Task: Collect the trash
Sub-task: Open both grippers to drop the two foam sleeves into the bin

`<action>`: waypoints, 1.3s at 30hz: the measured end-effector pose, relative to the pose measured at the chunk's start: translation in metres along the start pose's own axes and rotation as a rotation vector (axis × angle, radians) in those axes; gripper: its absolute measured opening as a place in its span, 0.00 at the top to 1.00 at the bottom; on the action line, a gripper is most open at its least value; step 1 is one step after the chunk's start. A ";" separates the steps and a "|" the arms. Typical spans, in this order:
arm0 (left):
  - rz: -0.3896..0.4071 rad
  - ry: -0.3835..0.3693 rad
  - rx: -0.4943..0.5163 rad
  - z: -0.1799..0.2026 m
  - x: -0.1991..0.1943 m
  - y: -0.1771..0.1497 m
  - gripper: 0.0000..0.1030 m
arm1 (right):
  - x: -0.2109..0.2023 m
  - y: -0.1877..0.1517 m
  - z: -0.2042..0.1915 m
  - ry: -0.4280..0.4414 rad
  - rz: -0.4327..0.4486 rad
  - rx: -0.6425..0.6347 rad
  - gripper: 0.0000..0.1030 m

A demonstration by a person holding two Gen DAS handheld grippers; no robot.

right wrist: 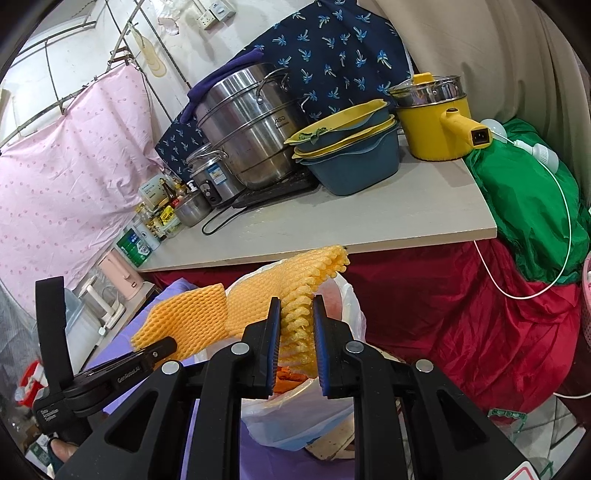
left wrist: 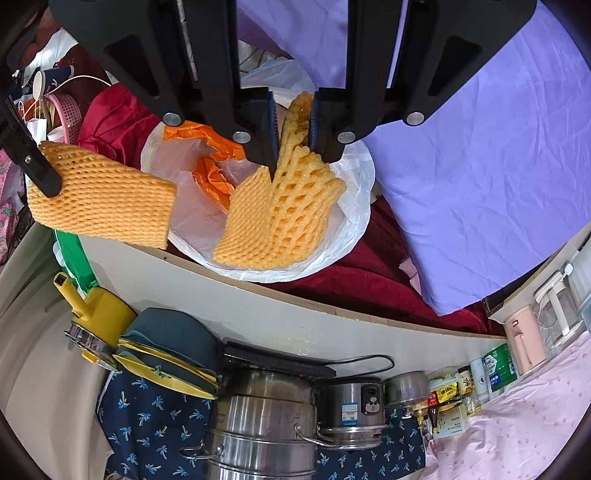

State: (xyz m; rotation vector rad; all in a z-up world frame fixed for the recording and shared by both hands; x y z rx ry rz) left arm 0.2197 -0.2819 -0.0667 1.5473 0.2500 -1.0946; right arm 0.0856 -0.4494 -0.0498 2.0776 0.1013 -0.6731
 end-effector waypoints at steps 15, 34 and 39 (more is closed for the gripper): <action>0.037 0.052 -0.081 -0.035 0.008 0.008 0.50 | 0.024 -0.003 -0.017 0.010 -0.034 -0.037 0.84; 0.055 0.135 -0.085 -0.065 -0.012 -0.012 0.47 | 0.089 -0.025 -0.065 0.035 -0.153 -0.108 0.71; 0.059 0.136 -0.094 -0.068 -0.019 -0.018 0.43 | 0.079 -0.031 -0.061 0.029 -0.143 -0.093 0.56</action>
Point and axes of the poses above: each gripper's, at about its wrist camera, not at the fingertips, and x roughly the way its jaws point, z to its right, y to its top, the point moved 7 cm from there along x, roughly the way its jaws point, and after that the axes turned 2 degrees about -x, right-handed, at the moved point
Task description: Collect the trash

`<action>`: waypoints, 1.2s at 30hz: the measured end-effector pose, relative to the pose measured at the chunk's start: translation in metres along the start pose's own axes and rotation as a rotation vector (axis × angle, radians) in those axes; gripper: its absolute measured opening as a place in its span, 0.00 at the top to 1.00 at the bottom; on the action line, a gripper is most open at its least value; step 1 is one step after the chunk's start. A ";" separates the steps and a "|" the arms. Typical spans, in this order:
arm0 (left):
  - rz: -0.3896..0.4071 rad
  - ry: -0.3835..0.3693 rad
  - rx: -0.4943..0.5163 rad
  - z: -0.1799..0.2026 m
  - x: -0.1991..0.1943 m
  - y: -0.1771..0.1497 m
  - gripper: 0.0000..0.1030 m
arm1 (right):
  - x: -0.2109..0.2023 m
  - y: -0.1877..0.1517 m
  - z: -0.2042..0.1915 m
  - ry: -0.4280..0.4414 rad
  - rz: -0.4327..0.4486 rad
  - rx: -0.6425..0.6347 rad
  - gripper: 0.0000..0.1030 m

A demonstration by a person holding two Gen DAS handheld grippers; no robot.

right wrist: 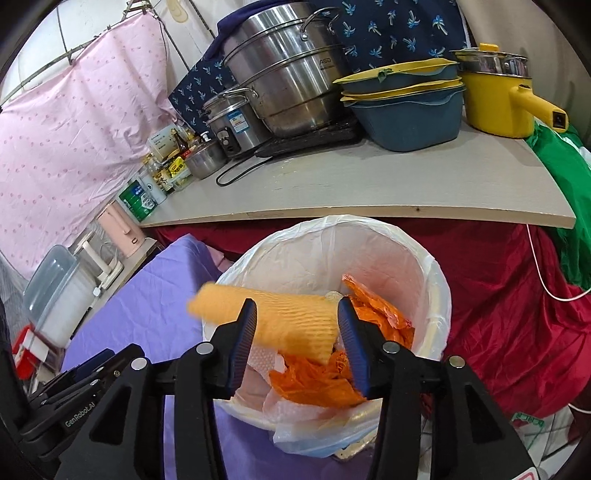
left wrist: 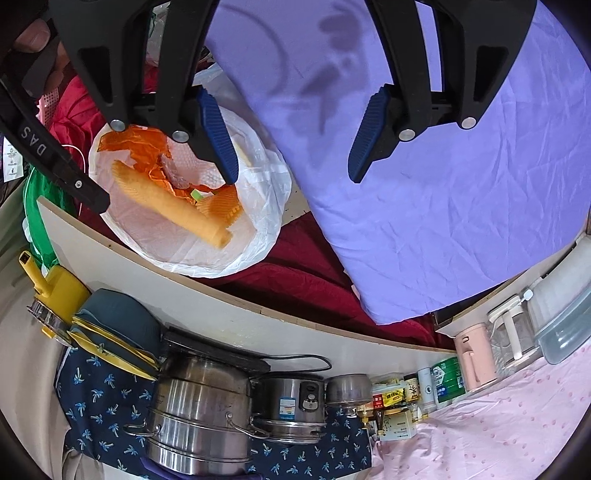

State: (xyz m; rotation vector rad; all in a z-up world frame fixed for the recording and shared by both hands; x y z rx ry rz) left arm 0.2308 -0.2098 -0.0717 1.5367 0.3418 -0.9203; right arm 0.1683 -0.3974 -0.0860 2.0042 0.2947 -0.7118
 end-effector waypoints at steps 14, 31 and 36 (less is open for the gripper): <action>0.046 0.027 -0.008 -0.006 -0.042 -0.012 0.30 | -0.056 -0.013 -0.020 0.018 0.032 -0.040 0.36; 0.097 0.125 -0.028 -0.029 -0.100 -0.047 0.10 | -0.113 -0.054 -0.042 -0.033 0.030 -0.176 0.06; 0.096 0.141 -0.022 -0.034 -0.109 -0.058 0.10 | -0.120 -0.066 -0.047 -0.040 0.026 -0.196 0.06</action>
Point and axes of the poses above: each gripper's, at about its wrist camera, not at the fingertips, and x roughly the way its jaws point, z to its right, y to its top, the point moved 7 cm from there along x, roughly the way its jaws point, and after that the axes turned 2 degrees about -x, right-handed, at the moved point
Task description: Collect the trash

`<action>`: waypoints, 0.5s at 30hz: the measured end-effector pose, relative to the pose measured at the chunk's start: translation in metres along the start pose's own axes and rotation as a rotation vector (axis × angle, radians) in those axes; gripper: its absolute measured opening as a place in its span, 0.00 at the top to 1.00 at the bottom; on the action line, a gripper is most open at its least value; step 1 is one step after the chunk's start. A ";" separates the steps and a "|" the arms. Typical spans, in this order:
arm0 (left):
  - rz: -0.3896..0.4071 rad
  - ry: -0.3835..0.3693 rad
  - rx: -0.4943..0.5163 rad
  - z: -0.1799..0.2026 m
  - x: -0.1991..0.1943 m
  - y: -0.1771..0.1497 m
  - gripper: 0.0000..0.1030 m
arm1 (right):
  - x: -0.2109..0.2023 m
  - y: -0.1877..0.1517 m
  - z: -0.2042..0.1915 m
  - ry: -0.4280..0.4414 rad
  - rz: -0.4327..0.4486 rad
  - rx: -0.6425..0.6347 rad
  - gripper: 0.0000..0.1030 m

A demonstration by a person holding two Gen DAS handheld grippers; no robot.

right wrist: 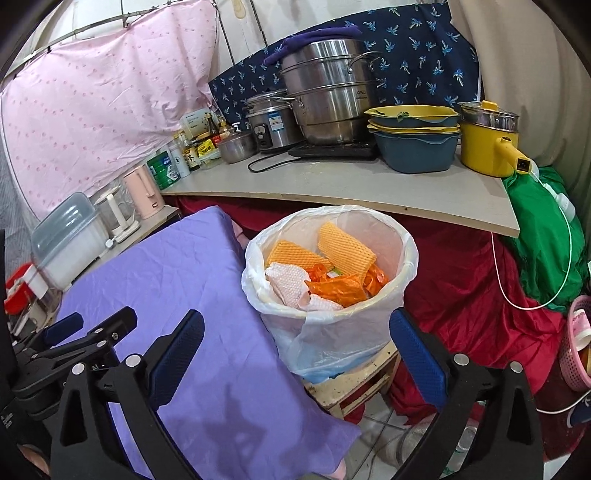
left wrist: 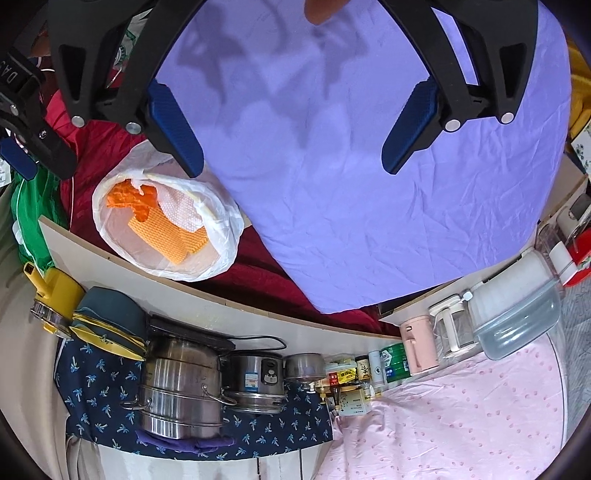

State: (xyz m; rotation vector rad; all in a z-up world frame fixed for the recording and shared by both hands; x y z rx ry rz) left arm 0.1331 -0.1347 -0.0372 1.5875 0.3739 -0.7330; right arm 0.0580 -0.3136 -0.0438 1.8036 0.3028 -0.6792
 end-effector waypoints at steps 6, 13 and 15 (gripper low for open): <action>-0.004 0.005 -0.006 -0.004 -0.007 -0.009 0.10 | -0.004 -0.006 -0.006 0.000 -0.006 -0.032 0.06; -0.014 0.008 -0.008 -0.003 -0.009 -0.015 0.10 | -0.005 -0.013 -0.009 0.006 -0.019 -0.044 0.06; -0.015 0.009 -0.009 -0.004 -0.010 -0.017 0.10 | -0.005 -0.016 -0.009 0.001 -0.024 -0.053 0.06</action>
Point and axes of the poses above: each gripper's, at about its wrist camera, not at the fingertips, and x roughly the way its jaws point, z to its right, y to its top, the point moved 7 cm from there along x, roughly the way its jaws point, and after that the axes turned 2 degrees about -x, right-handed, at the moved point
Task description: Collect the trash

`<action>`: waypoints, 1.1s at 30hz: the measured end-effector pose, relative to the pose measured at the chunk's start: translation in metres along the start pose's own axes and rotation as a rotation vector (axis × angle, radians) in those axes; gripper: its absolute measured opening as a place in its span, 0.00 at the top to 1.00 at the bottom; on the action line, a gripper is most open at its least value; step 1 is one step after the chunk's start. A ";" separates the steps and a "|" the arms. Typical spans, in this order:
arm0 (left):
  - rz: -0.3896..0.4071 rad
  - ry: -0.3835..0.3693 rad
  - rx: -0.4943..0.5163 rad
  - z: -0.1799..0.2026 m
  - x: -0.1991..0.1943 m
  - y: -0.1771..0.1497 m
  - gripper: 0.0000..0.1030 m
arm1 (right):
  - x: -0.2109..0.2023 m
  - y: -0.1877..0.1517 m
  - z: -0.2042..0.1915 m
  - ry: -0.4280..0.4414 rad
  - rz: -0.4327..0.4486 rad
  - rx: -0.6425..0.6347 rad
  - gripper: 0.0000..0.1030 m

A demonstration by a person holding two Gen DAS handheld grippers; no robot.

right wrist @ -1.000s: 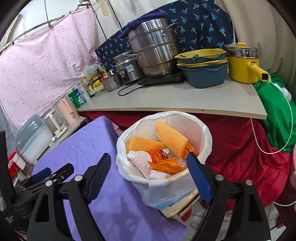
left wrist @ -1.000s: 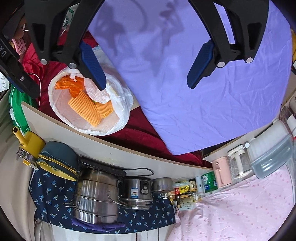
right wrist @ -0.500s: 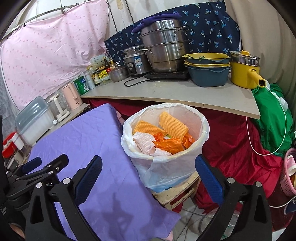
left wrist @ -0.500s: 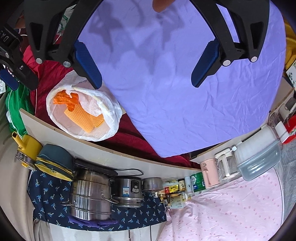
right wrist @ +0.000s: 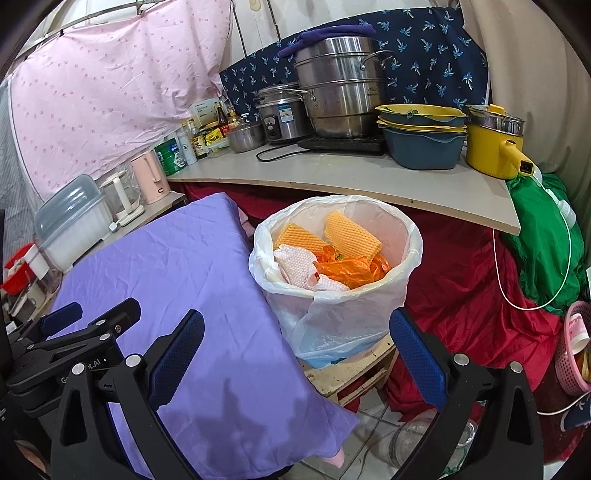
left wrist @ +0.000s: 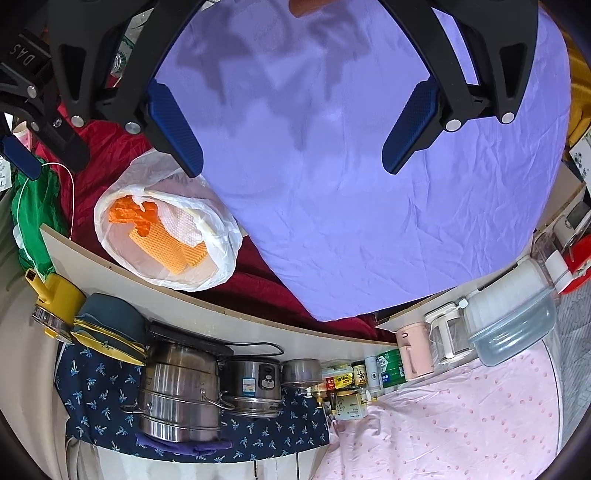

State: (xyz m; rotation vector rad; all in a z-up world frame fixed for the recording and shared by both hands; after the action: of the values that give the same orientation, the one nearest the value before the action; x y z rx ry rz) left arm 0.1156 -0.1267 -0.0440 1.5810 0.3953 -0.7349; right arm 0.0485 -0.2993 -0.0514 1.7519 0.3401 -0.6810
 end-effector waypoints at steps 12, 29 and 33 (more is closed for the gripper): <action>-0.004 0.018 -0.009 -0.003 -0.002 -0.005 0.10 | 0.000 -0.005 0.000 -0.002 -0.009 -0.007 0.06; -0.018 0.027 -0.004 -0.004 0.001 -0.009 0.10 | 0.003 -0.013 -0.002 0.000 -0.021 0.001 0.06; -0.022 0.026 -0.007 -0.006 0.002 -0.010 0.10 | 0.004 -0.014 -0.001 0.000 -0.023 0.001 0.06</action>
State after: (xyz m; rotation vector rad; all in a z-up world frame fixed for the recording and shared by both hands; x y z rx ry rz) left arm 0.1120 -0.1197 -0.0532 1.5830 0.4349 -0.7296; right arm 0.0446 -0.2947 -0.0648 1.7518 0.3606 -0.6975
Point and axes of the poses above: each gripper's, at about its wrist camera, not at the fingertips, and x roughly the way its jaws point, z to its right, y to its top, the point moved 7 cm from there along x, roughly the way its jaws point, and after that the axes turned 2 degrees about -x, right-handed, at the moved point
